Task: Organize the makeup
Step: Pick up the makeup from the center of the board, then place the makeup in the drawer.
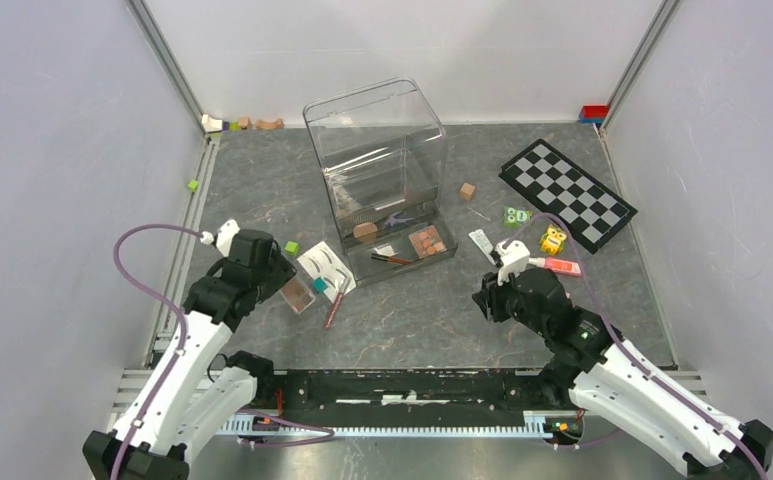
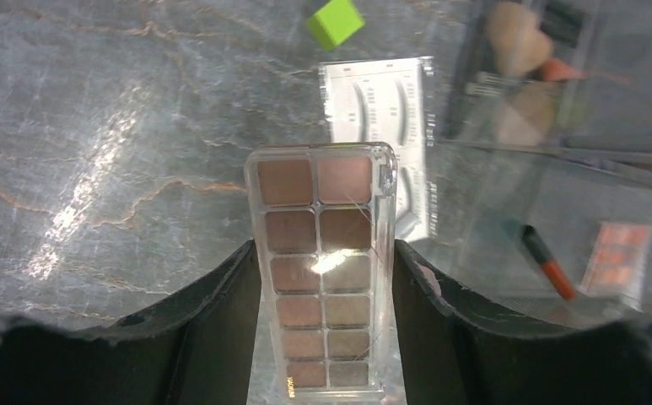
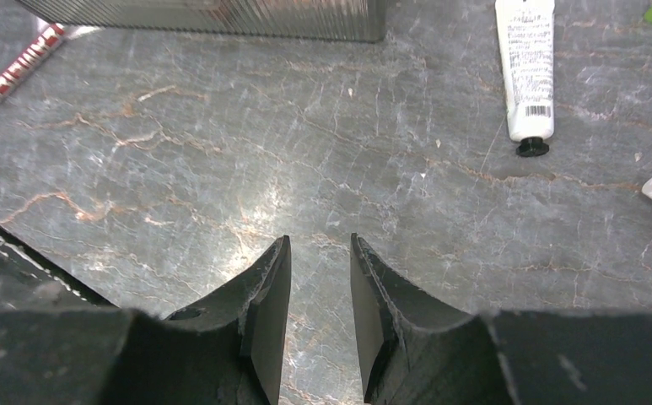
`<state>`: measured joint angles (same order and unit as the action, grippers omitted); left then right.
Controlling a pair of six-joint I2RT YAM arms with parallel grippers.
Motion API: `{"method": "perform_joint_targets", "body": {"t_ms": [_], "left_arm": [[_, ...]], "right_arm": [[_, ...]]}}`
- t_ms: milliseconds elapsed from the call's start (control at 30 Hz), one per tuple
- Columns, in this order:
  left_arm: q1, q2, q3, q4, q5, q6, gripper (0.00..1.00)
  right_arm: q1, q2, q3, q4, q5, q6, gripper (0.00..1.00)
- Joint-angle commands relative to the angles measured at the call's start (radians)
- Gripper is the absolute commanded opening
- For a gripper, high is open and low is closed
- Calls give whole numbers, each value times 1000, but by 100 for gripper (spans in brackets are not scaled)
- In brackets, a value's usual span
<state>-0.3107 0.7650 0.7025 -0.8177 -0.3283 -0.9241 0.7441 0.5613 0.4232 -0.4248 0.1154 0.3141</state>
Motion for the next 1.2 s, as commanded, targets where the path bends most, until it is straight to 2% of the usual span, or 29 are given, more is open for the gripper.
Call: {"method": "perform_joint_targets", "body": {"t_ms": [0, 167, 233, 433, 567, 700, 900, 1167], "left_arm": [[-15, -51, 134, -41, 56, 98, 28], [-95, -11, 254, -40, 56, 188, 23], [-183, 40, 305, -31, 7, 222, 21], [-567, 181, 412, 30, -234, 305, 19], [-707, 290, 479, 80, -301, 427, 20], [-736, 429, 575, 85, -237, 589, 20], [-737, 544, 663, 87, -146, 799, 21], [-737, 712, 754, 115, -150, 1063, 20]], "right_arm": [[1, -32, 78, 0, 9, 24, 38], [2, -50, 105, -19, 19, 34, 39], [2, -54, 106, -23, 23, 39, 38], [3, -66, 115, -60, 58, 45, 39], [2, -71, 127, -85, 77, 42, 39], [2, -76, 134, -103, 93, 40, 39], [2, -76, 140, -116, 108, 31, 39], [2, -76, 161, -138, 130, 0, 39]]}}
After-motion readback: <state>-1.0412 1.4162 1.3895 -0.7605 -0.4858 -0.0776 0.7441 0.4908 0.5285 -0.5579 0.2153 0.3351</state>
